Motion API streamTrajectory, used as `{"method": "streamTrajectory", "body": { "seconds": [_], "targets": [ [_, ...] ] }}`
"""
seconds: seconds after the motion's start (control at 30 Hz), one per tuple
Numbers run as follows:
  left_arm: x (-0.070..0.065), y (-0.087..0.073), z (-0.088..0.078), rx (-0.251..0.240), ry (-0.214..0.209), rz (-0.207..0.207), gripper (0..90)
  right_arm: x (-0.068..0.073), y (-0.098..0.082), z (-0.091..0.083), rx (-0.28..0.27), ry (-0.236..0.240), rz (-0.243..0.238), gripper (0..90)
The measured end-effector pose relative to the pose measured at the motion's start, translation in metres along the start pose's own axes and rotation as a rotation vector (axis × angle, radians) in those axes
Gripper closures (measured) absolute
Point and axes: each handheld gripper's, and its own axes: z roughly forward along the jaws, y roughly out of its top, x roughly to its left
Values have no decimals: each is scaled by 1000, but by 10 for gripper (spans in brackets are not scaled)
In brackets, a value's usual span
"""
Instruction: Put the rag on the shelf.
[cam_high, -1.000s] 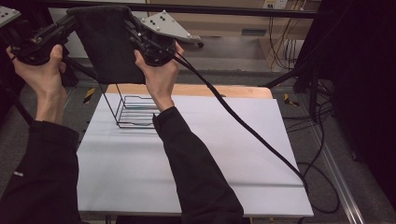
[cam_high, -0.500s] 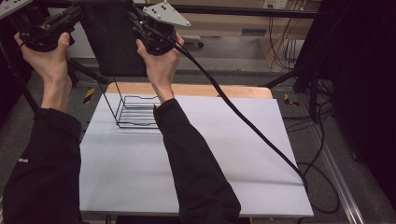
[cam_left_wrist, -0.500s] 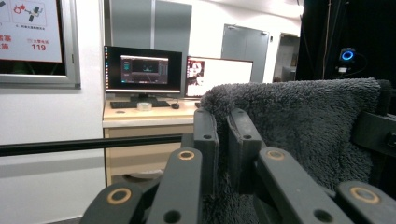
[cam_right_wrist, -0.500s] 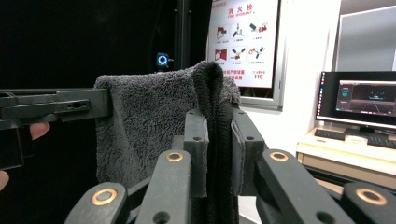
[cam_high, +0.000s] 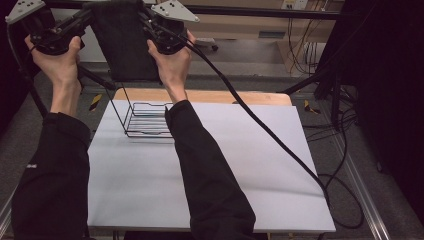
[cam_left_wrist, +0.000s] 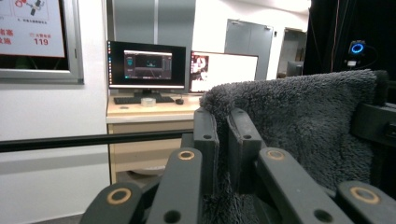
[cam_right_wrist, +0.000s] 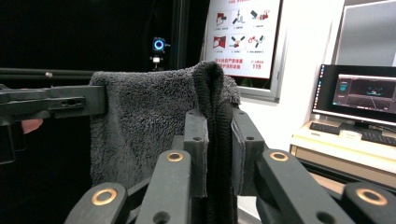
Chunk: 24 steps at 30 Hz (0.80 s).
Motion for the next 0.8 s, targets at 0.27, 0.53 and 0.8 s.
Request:
{"method": "streamTrajectory", "body": {
  "seconds": [0.27,0.53,0.8],
  "targets": [
    [1,-11,3,21,-6,9,831,-4,-11,-1,27,5,1,794],
    [1,-22,2,55,-20,42,831,-5,-25,-2,62,6,7,794],
    [5,-37,-4,76,-44,44,831,-4,-41,-4,84,20,13,794]
  ]
}}
